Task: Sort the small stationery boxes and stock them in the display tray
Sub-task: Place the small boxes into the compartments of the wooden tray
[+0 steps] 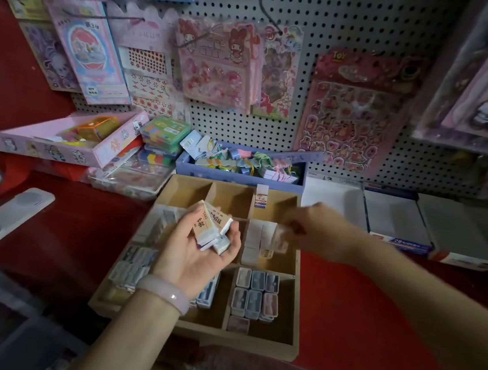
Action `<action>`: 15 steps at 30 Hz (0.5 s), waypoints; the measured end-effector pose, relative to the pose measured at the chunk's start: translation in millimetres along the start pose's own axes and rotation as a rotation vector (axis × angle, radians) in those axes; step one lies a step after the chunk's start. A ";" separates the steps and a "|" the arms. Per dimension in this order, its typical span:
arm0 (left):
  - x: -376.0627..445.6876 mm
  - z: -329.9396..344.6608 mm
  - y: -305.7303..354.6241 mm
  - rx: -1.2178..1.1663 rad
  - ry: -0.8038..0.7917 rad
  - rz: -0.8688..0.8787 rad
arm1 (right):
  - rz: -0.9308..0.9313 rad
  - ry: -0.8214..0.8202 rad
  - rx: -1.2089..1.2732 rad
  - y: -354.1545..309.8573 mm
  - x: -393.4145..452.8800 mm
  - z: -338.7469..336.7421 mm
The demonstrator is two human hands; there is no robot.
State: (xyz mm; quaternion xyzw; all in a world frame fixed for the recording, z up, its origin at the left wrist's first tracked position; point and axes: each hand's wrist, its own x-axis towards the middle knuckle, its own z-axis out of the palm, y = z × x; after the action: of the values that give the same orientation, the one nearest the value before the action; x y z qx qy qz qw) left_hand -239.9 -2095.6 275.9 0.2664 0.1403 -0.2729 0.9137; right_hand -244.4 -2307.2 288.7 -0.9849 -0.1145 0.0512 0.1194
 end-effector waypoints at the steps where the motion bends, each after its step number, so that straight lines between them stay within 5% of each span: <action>1: -0.5 0.4 -0.8 0.000 -0.002 -0.005 | 0.029 -0.038 -0.041 -1.8 0.2 12.2; 8: -5.5 -4.4 -0.3 0.034 -0.015 -0.010 | 0.146 0.067 0.048 -12.3 12.0 66.9; 15: -7.9 -8.0 -0.9 0.037 -0.063 -0.052 | 0.148 0.037 -0.169 -22.5 10.9 62.1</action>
State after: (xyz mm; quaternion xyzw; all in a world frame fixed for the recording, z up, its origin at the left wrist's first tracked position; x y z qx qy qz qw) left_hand -247.8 -2088.4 272.2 0.2710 0.1132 -0.3071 0.9052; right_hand -246.6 -2269.5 233.4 -0.9980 -0.0429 0.0319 0.0338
